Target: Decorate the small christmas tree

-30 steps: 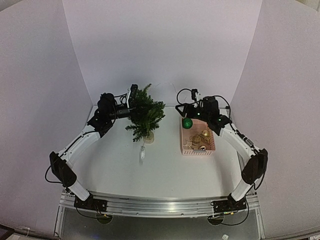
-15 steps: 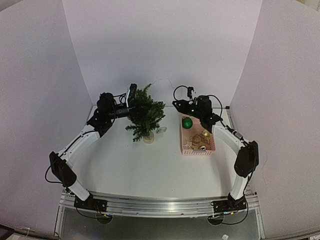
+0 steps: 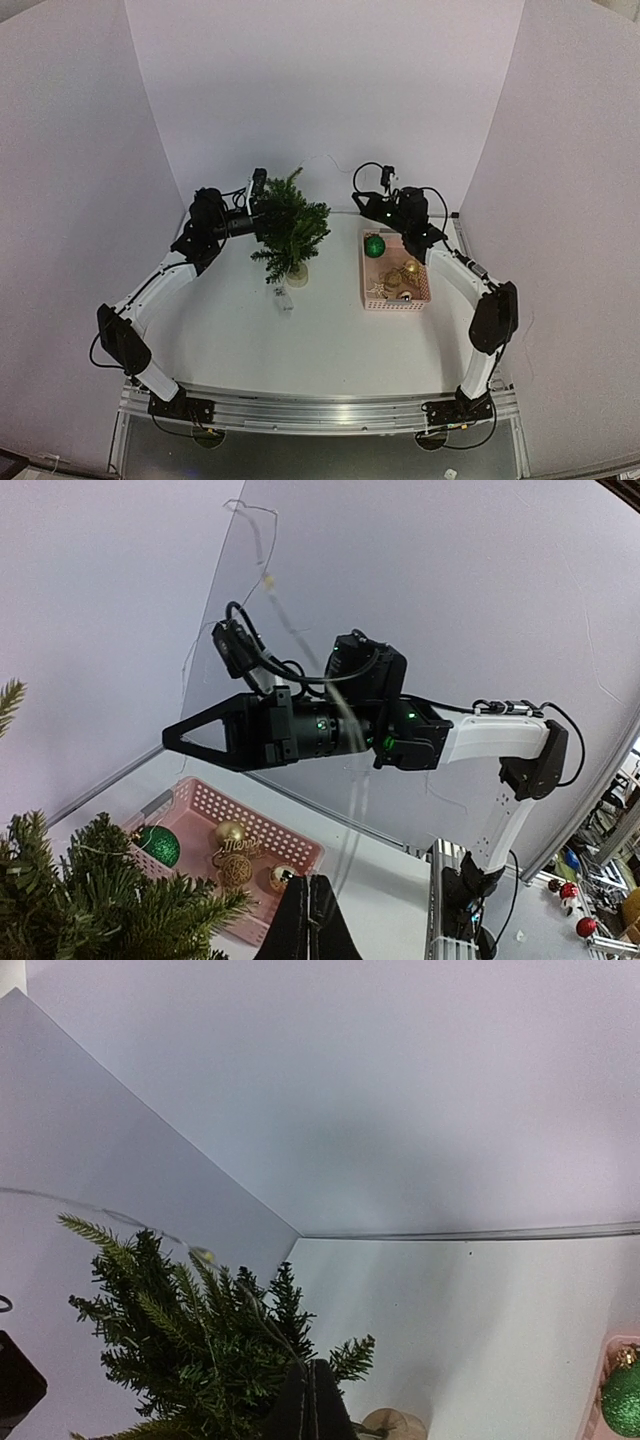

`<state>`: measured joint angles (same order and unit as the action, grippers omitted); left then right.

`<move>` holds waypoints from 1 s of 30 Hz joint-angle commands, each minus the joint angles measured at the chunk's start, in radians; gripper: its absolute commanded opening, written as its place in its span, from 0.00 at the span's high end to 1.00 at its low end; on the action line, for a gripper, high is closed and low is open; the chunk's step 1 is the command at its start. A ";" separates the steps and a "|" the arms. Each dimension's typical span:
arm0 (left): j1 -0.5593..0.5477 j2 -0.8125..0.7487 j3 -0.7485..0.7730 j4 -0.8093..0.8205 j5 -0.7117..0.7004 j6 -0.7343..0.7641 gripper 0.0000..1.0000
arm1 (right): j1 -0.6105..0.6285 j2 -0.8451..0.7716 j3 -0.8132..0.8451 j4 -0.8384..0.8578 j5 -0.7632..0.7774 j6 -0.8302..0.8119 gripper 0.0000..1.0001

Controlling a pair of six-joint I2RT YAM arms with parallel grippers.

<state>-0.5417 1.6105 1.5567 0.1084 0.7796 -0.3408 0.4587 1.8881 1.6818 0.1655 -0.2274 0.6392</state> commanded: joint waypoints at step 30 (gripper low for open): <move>0.141 -0.112 -0.331 0.190 -0.023 0.025 1.00 | 0.020 0.016 0.609 -0.408 0.128 -0.476 1.00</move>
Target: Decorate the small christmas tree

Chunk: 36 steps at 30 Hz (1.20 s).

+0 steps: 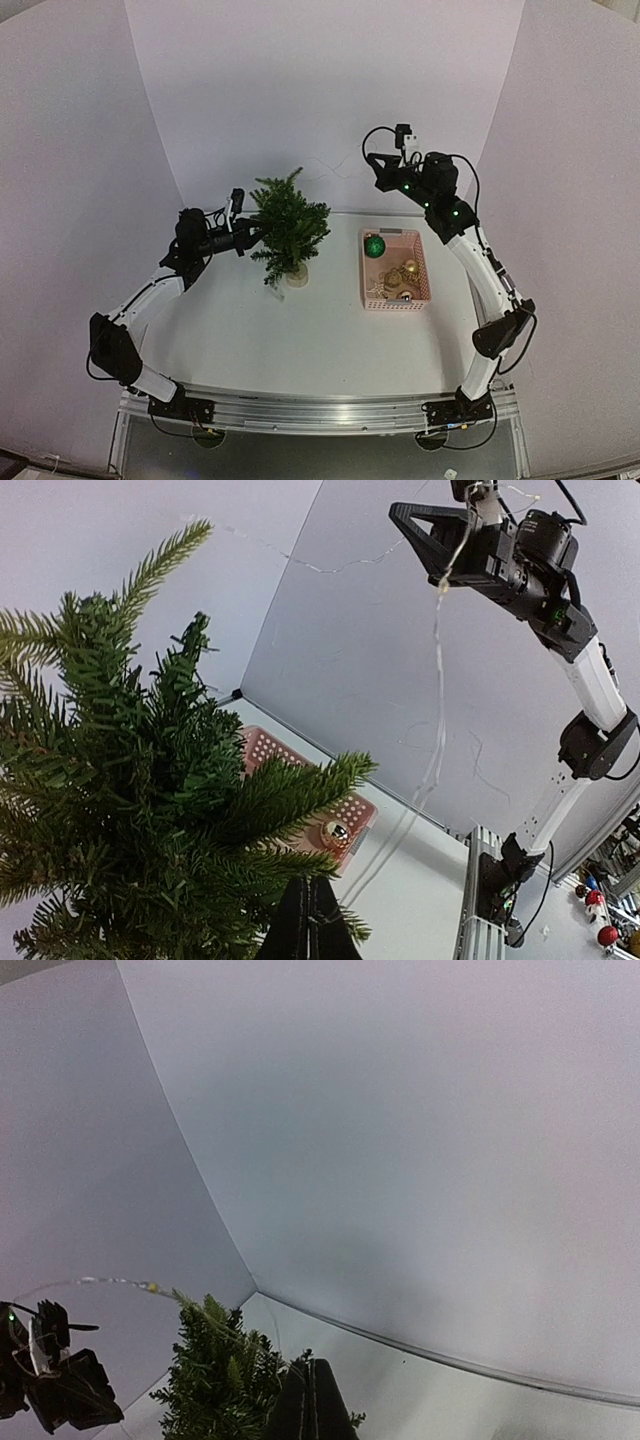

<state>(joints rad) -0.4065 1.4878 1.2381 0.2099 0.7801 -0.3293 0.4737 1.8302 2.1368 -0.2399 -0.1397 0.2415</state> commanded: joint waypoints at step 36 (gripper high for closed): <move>0.075 0.158 -0.163 0.417 -0.245 -0.281 1.00 | 0.100 0.657 0.517 0.502 0.130 -0.068 1.00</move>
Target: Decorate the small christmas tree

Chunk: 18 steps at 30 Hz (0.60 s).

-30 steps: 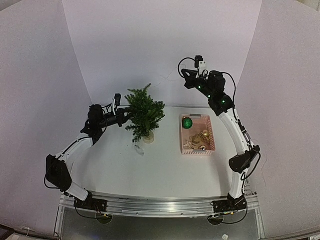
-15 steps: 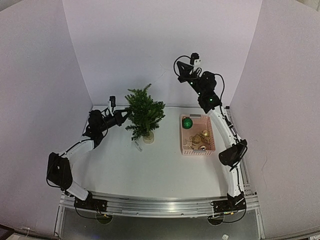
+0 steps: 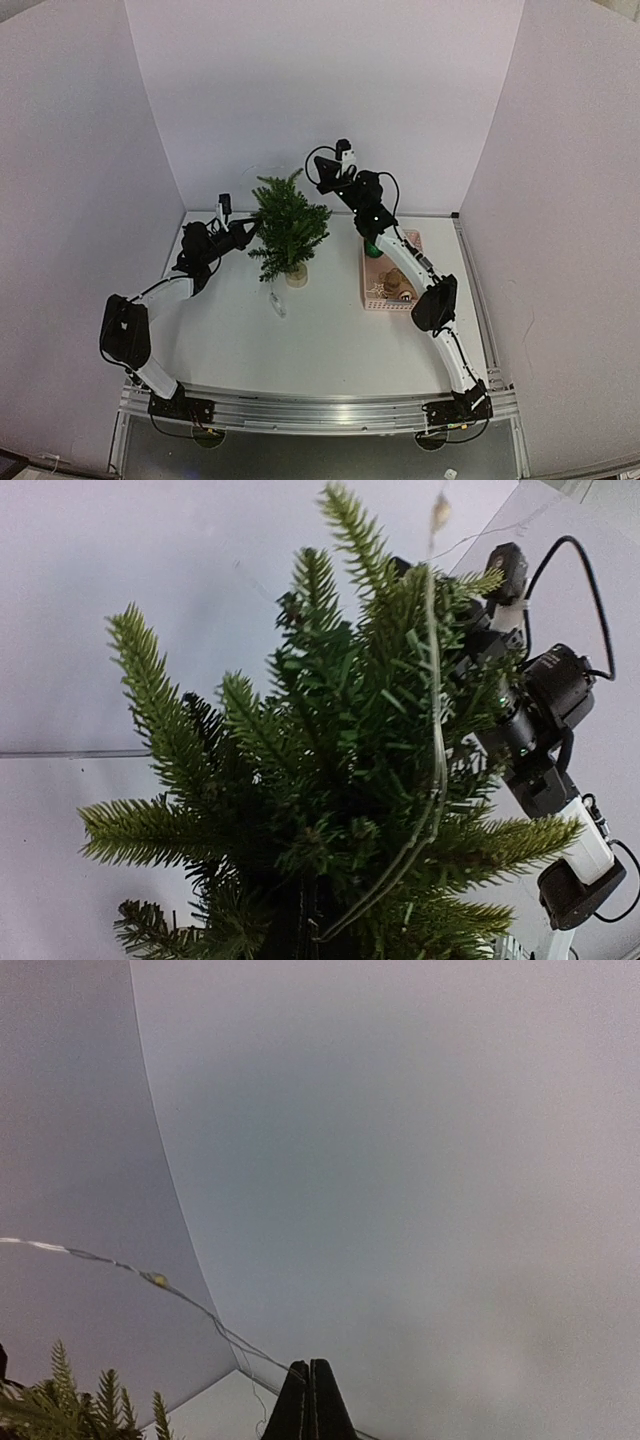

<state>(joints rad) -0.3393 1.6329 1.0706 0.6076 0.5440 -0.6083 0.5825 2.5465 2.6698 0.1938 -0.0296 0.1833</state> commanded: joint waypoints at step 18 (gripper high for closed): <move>0.128 -0.175 0.080 -0.296 0.331 0.410 0.21 | -0.004 -0.063 -0.053 0.064 0.029 0.012 1.00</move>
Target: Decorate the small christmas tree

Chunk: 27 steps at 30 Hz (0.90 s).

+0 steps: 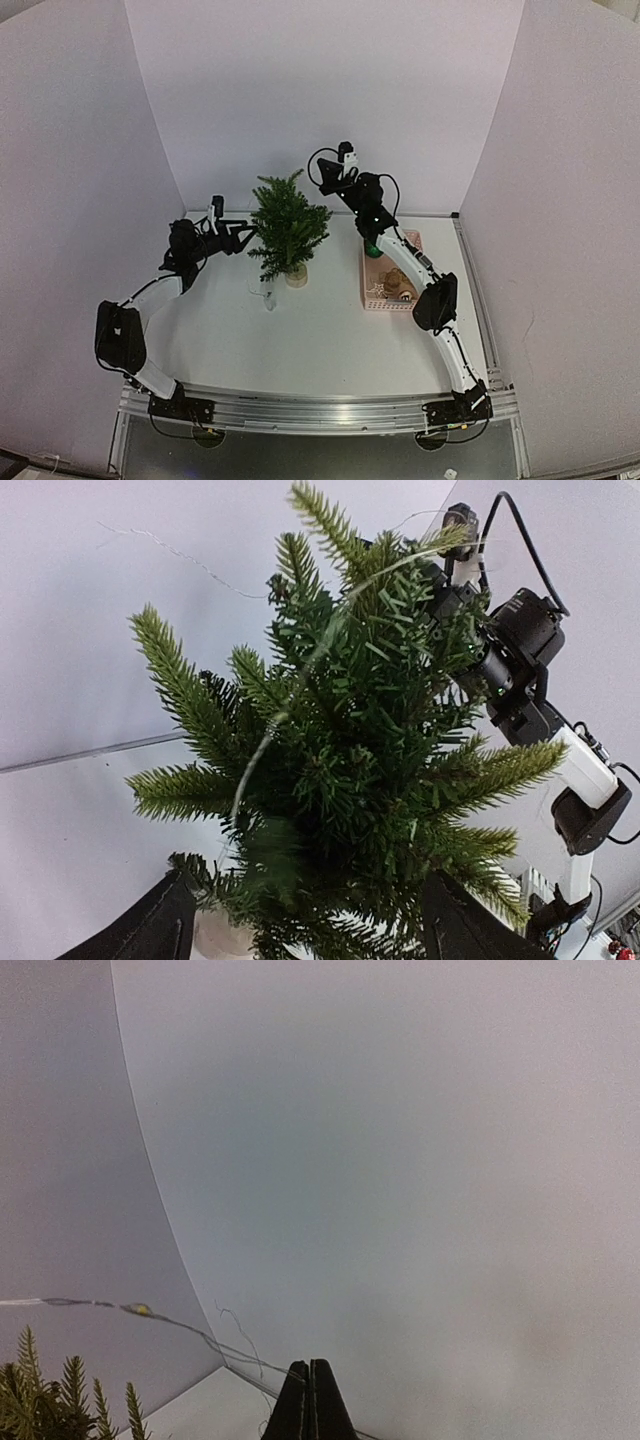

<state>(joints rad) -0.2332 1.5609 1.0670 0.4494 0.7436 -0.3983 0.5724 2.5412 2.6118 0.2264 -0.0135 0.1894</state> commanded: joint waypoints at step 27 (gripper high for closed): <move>-0.122 0.218 0.916 -1.007 -0.085 1.082 0.42 | 0.046 -0.193 -0.095 -0.004 -0.041 -0.086 1.00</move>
<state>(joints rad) -0.3521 1.7621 1.9186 -0.5440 0.6984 0.6406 0.5985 2.4417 2.5283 0.2150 -0.0300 0.1365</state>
